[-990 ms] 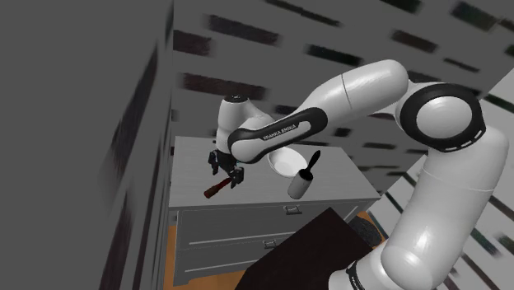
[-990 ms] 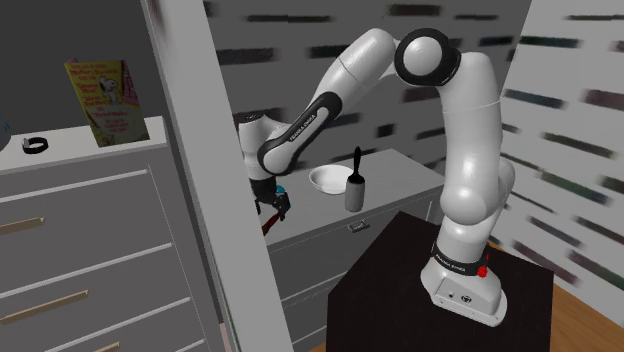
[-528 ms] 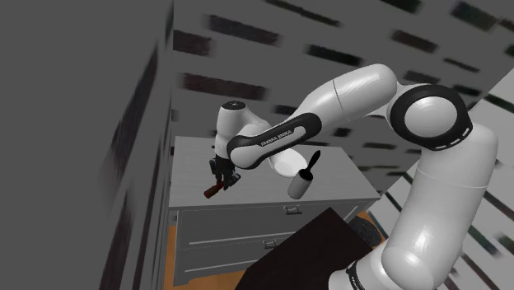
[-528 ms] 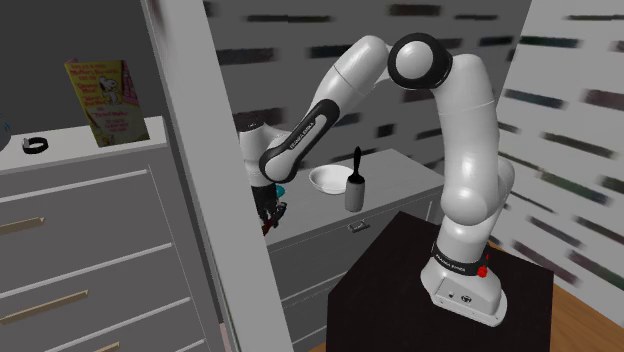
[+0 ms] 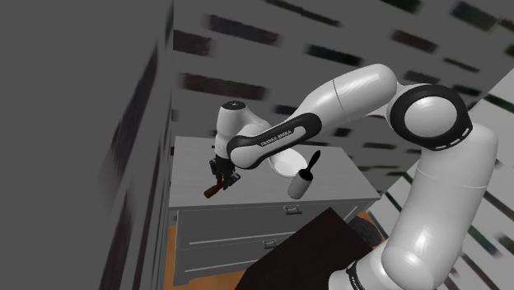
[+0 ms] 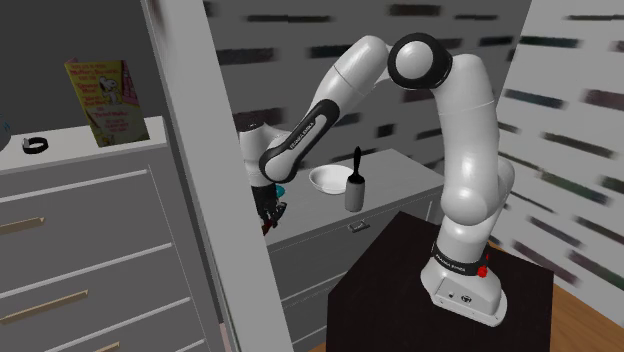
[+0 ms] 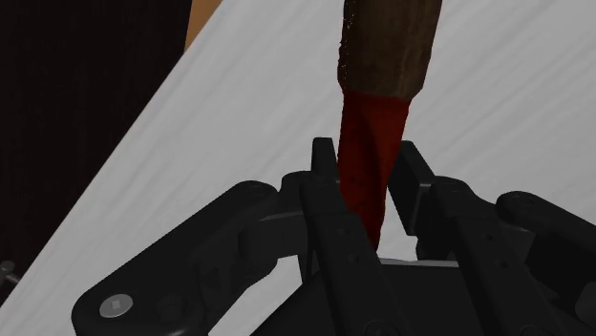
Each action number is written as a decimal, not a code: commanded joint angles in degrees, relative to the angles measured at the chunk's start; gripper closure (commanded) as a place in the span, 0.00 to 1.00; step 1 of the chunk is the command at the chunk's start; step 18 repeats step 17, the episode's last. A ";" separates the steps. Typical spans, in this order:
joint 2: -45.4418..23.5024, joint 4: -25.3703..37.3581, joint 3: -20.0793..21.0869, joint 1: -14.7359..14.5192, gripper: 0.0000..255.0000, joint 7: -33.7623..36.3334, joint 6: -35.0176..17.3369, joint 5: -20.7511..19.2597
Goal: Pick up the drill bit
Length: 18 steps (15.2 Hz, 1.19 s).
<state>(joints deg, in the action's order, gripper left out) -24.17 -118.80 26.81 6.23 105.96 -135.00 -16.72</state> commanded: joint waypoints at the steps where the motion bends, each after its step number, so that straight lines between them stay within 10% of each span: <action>1: 0.55 -0.01 0.25 0.18 1.00 -0.28 0.56 0.40; 18: 8.33 1.75 2.98 2.25 1.00 -3.99 9.07 5.90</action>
